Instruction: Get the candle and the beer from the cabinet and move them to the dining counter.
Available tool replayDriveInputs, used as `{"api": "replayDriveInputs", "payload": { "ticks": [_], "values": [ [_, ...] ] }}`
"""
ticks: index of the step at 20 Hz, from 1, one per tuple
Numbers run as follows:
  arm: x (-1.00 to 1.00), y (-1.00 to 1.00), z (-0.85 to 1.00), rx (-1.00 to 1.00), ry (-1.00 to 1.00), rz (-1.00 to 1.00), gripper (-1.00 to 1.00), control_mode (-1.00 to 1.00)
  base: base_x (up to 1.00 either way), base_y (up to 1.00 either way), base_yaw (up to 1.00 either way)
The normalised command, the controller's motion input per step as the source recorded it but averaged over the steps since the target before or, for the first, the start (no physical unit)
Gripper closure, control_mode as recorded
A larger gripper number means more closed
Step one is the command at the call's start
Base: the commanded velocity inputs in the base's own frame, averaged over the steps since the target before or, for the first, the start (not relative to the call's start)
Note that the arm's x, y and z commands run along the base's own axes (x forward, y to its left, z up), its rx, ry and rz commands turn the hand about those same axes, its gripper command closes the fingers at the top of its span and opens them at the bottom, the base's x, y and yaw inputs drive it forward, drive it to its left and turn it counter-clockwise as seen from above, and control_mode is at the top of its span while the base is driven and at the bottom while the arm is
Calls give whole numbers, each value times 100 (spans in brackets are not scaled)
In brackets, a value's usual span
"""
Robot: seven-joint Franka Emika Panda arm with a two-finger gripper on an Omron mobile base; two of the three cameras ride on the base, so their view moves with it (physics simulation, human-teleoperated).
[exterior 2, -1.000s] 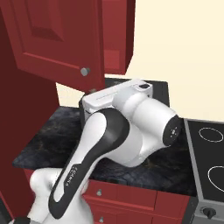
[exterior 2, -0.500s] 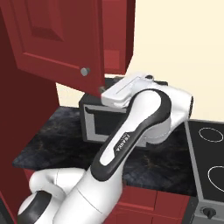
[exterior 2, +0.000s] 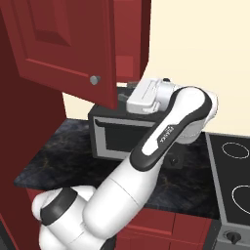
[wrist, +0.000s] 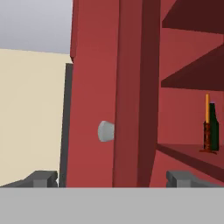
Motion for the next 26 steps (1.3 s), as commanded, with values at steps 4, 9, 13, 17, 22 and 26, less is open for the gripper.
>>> {"api": "replayDriveInputs", "payload": {
  "ticks": [4,9,13,17,22,26],
  "values": [
    [18,0,0,5,0,5,-100,-100,0,0,0],
    [29,0,0,0,0,0,-100,-100,0,0,0],
    [25,2,0,0,0,-4,-100,-100,0,0,0],
    [22,5,-3,0,1,-3,-100,-100,0,0,0],
    [2,29,-8,0,2,-2,-100,-100,0,0,0],
    [0,50,-14,0,1,-1,-100,-100,0,0,0]
  ]
}}
